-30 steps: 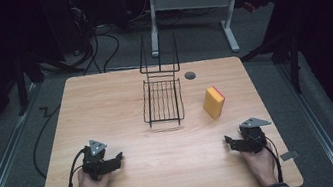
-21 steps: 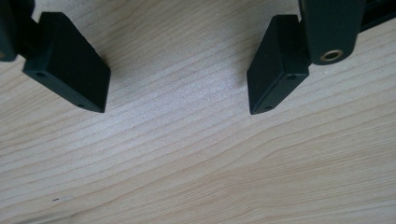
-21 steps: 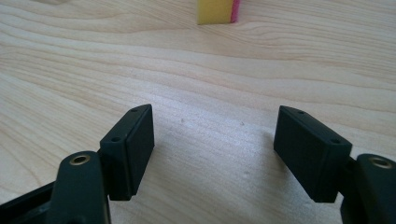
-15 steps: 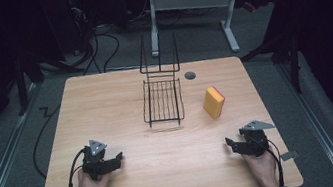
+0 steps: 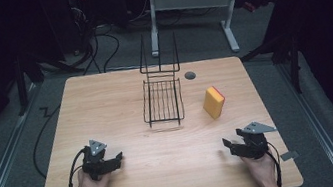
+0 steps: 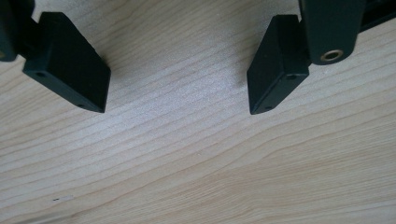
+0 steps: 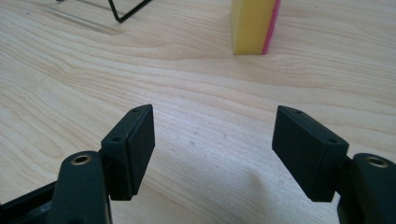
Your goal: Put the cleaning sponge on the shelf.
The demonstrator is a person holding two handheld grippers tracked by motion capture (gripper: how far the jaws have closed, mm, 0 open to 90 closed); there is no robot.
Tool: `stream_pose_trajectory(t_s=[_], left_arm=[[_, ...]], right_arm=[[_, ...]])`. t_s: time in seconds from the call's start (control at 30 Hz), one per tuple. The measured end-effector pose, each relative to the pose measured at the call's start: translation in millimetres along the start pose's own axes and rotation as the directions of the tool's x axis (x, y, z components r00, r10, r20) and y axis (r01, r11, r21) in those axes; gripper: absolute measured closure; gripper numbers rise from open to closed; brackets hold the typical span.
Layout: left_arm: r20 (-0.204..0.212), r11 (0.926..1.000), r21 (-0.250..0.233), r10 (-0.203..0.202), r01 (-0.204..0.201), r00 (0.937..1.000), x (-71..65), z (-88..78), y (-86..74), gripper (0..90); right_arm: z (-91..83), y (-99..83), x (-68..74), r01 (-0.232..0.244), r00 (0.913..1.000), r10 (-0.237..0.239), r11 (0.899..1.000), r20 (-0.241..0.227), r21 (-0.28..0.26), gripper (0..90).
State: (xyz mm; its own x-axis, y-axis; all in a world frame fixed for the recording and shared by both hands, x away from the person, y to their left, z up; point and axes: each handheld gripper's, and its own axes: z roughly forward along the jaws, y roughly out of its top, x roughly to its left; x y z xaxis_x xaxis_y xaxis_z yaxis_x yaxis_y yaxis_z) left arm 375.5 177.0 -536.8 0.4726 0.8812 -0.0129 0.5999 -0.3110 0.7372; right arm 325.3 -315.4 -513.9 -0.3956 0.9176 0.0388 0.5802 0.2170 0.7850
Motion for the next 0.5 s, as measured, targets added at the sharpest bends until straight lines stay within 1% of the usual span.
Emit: stream_pose_trajectory(t_s=[0.13,0.3,0.4,0.47,0.5], left_arm=[[0.0,1.0,0.0,0.0,0.0,1.0,0.0,0.0,0.0,22.0],[0.001,1.0,0.0,0.0,0.0,1.0,0.1,0.1,0.0,22.1],[0.001,1.0,0.0,0.0,0.0,1.0,0.1,0.0,0.0,22.1],[0.003,1.0,0.001,-0.001,0.001,1.0,0.2,-0.1,0.0,22.1],[0.002,1.0,0.0,-0.001,0.001,1.0,0.2,0.0,0.0,22.1]], right_arm=[[-0.3,3.7,2.8,0.01,0.9999,-0.01,1.0,-0.003,-0.013,30.2],[-1.3,11.4,3.3,0.021,0.9997,-0.02,0.999,0.015,-0.034,30.2],[-1.9,18.9,4.0,0.022,0.9997,-0.021,0.999,0.014,-0.045,30.3],[-1.8,20.6,3.9,0.022,0.9997,-0.021,0.998,0.014,-0.051,30.4],[-1.7,22.9,3.4,0.016,0.9998,-0.016,0.998,0.01,-0.058,30.7]])
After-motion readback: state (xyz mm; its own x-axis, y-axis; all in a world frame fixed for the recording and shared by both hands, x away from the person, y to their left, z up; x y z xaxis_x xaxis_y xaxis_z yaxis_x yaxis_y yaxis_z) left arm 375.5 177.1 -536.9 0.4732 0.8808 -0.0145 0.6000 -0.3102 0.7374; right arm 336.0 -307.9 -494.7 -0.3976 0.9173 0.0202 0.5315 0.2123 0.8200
